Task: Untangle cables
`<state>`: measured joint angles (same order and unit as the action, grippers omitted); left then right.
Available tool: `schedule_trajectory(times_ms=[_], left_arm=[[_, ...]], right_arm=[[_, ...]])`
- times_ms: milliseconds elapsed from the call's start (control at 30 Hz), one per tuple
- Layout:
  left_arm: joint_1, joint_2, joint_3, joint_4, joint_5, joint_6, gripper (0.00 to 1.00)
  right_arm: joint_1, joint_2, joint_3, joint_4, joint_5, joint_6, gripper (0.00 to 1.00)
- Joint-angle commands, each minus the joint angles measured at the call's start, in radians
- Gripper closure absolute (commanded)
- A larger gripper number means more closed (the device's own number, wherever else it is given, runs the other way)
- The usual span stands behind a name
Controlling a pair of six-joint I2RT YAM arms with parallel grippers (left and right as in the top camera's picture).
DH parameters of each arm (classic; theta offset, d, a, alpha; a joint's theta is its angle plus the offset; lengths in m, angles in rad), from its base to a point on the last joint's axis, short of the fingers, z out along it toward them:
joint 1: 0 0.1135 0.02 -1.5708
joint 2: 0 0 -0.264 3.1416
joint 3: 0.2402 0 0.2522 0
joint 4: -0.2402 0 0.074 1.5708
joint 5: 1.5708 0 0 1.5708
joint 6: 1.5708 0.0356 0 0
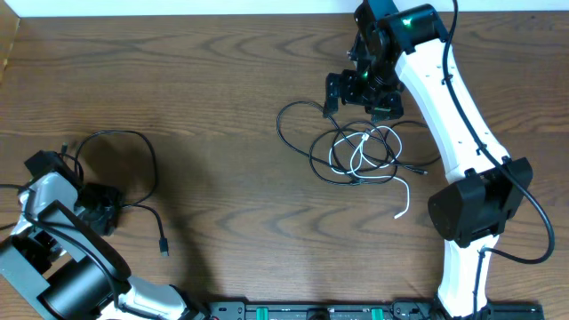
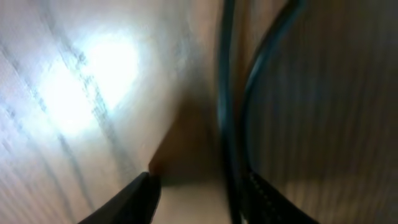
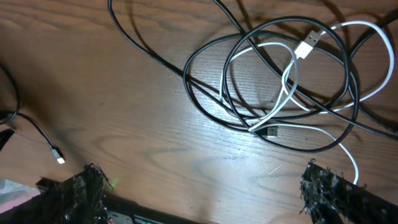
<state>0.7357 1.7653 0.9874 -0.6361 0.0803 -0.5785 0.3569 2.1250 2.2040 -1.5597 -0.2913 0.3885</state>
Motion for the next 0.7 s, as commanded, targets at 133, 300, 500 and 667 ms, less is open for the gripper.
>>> schedule_trajectory(times_ms=[133, 300, 500, 667], left_arm=[[-0.002, 0.019, -0.077, 0.134, -0.021, 0.002, 0.66], [-0.002, 0.041, -0.087, 0.216, -0.020, 0.002, 0.67], [-0.001, 0.042, -0.084, 0.330, 0.029, 0.003, 0.67], [0.006, 0.021, 0.003, 0.320, 0.106, 0.132, 0.75]], right_arm=[[0.014, -0.032, 0.008, -0.003, 0.002, -0.012, 0.01], [0.017, -0.032, 0.008, -0.003, 0.002, -0.012, 0.01], [0.017, -0.032, 0.008, -0.003, 0.002, -0.012, 0.01], [0.017, -0.032, 0.008, -0.003, 0.002, -0.012, 0.01]])
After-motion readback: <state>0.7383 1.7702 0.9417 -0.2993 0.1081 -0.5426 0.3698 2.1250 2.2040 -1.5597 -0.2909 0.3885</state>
